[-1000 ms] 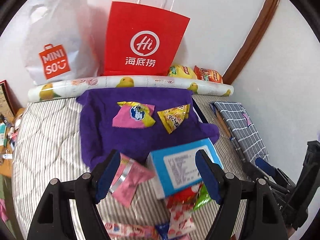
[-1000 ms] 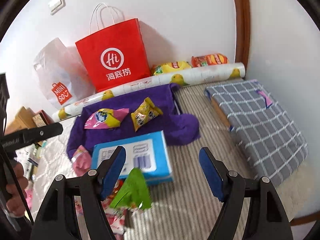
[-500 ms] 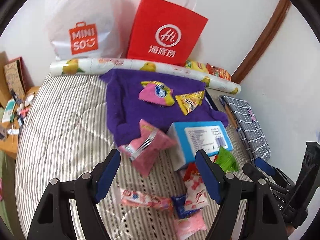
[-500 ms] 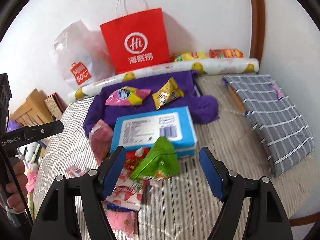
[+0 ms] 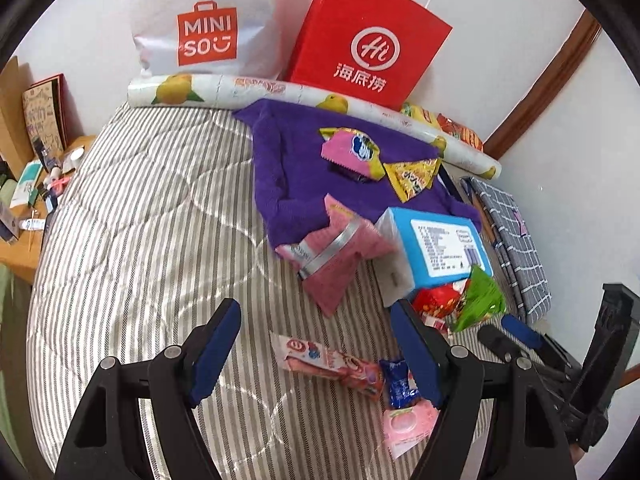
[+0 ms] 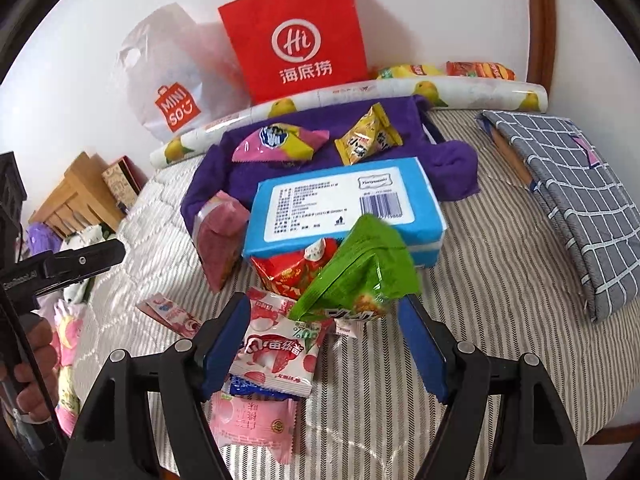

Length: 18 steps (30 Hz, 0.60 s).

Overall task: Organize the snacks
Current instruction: 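Move both tools back to the snack pile and close the right tool on the green bag, then close the left tool on the long pink stick snack while the right tool lifts the green bag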

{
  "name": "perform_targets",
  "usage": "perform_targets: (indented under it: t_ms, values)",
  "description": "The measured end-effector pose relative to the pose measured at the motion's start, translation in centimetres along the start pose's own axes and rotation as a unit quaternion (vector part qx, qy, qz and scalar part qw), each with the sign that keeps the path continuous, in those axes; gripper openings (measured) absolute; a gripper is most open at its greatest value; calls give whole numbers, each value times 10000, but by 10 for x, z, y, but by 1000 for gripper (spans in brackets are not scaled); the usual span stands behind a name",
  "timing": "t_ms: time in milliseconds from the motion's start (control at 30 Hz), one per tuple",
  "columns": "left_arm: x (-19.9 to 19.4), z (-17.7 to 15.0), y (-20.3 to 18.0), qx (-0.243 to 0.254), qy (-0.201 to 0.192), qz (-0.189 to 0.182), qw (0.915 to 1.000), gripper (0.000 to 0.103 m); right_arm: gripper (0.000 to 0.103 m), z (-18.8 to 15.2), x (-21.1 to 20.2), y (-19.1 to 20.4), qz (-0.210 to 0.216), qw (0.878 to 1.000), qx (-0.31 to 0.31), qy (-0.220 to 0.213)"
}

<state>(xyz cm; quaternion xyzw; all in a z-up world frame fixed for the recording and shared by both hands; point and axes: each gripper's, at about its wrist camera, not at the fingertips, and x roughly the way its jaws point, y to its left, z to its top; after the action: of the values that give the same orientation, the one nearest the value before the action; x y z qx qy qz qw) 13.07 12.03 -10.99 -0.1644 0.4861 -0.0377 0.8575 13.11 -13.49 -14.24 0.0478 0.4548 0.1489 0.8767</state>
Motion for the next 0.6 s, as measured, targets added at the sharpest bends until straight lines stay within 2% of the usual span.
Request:
perform_targets:
  t_ms: [100, 233, 433, 467, 500, 600]
  values:
    - [4, -5, 1, 61, 63, 47, 10000, 76, 76, 0, 8, -5, -242, 9997, 86, 2]
    - [7, -5, 4, 22, 96, 67, 9999, 76, 76, 5, 23, -22, -59, 9989, 458, 101]
    - [13, -5, 10, -20, 147, 93, 9998, 76, 73, 11, 47, -27, 75, 9979, 622, 175]
    - [15, -6, 10, -26, 168, 90, 9998, 76, 68, 12, 48, -28, 138, 9976, 668, 156]
    - [16, -7, 11, -29, 185, 81, 9998, 76, 58, 12, 49, -28, 238, 9972, 690, 146]
    - [21, -12, 10, -54, 281, 47, 9996, 76, 54, 11, 44, -27, 290, 9975, 647, 48]
